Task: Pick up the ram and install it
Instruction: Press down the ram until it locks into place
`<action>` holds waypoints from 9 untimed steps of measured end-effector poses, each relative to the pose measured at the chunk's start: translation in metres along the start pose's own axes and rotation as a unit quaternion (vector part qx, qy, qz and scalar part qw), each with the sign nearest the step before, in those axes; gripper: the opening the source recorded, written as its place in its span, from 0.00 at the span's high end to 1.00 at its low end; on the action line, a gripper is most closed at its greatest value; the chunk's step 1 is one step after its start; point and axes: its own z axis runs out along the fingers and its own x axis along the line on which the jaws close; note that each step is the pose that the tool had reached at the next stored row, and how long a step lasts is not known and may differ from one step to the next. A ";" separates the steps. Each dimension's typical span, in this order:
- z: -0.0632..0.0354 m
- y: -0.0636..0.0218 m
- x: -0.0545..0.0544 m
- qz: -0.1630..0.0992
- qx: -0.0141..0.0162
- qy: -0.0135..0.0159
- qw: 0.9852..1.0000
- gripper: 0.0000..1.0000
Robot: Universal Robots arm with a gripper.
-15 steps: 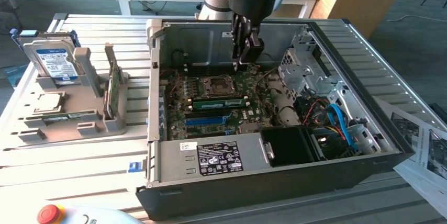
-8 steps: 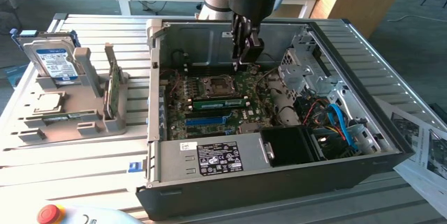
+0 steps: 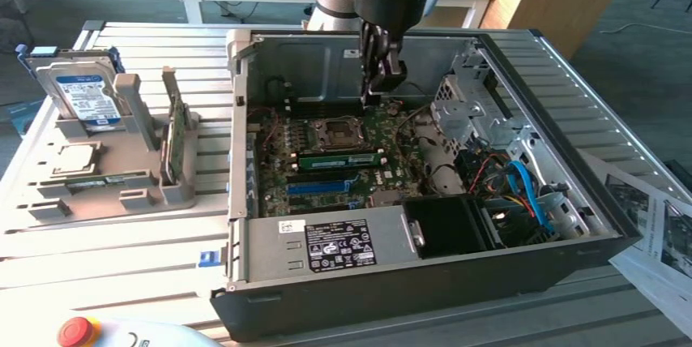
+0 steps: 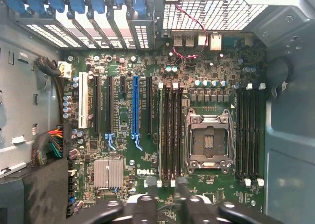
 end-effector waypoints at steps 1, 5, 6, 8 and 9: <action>0.0000 0.0000 0.000 0.000 0.000 0.000 1.000 0.80; 0.0000 0.0000 0.000 0.000 0.000 0.000 1.000 0.86; 0.0000 0.0000 0.000 0.000 0.000 0.000 1.000 0.86; 0.0000 0.0000 0.000 0.000 0.000 0.000 1.000 0.86; 0.0000 0.0000 0.000 0.000 0.000 0.000 1.000 0.86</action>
